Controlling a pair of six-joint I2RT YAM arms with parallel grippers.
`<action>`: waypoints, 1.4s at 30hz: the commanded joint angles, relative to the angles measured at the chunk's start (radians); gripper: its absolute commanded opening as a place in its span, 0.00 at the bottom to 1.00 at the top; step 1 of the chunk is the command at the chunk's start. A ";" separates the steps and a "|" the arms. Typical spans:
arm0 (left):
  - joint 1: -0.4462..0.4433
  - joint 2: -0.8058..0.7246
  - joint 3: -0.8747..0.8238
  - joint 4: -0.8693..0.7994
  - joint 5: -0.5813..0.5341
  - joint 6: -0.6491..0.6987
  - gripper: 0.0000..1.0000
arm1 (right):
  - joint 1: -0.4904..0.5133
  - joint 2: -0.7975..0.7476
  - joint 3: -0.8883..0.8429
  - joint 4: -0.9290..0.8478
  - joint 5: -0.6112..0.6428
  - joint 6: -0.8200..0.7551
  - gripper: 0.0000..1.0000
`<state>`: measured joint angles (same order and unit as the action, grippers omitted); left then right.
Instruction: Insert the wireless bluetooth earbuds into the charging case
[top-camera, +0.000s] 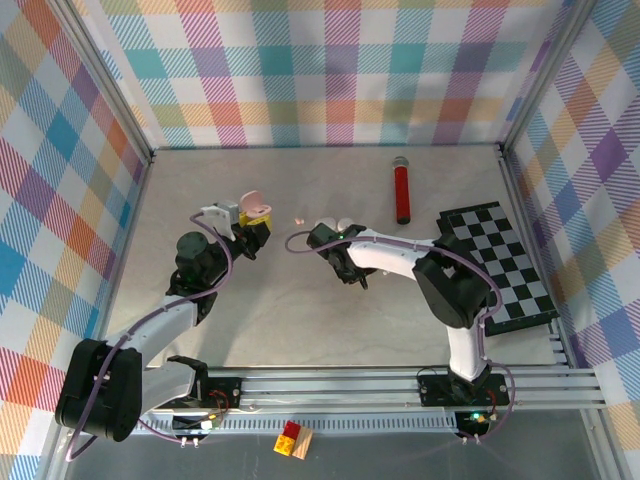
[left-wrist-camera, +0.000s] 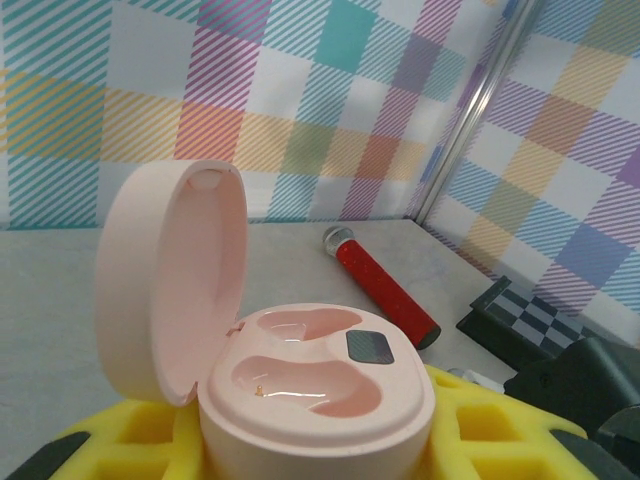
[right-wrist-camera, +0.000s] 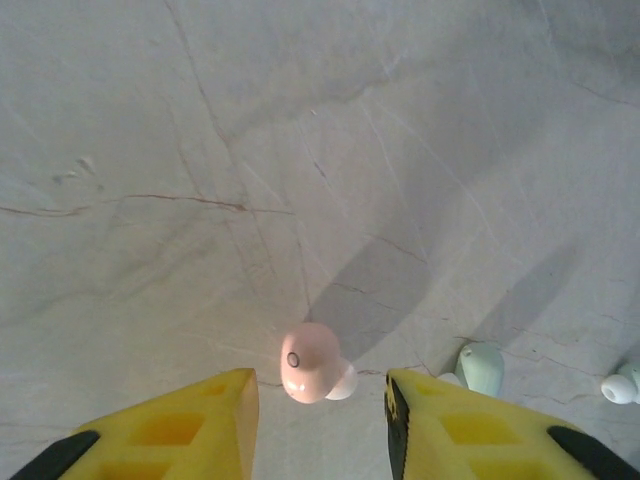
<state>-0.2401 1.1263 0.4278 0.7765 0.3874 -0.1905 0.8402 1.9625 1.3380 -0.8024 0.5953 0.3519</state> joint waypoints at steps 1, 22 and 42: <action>0.010 -0.012 0.013 0.003 -0.006 0.006 0.35 | 0.005 0.026 0.048 -0.047 0.058 0.003 0.36; 0.010 -0.011 0.012 -0.001 0.017 0.006 0.35 | 0.005 0.093 0.068 -0.076 0.054 -0.013 0.31; 0.010 -0.008 0.004 0.012 0.027 0.002 0.35 | 0.003 0.098 0.051 -0.072 0.040 -0.031 0.21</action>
<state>-0.2401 1.1263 0.4278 0.7609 0.3958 -0.1905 0.8402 2.0472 1.3869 -0.8581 0.6403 0.3328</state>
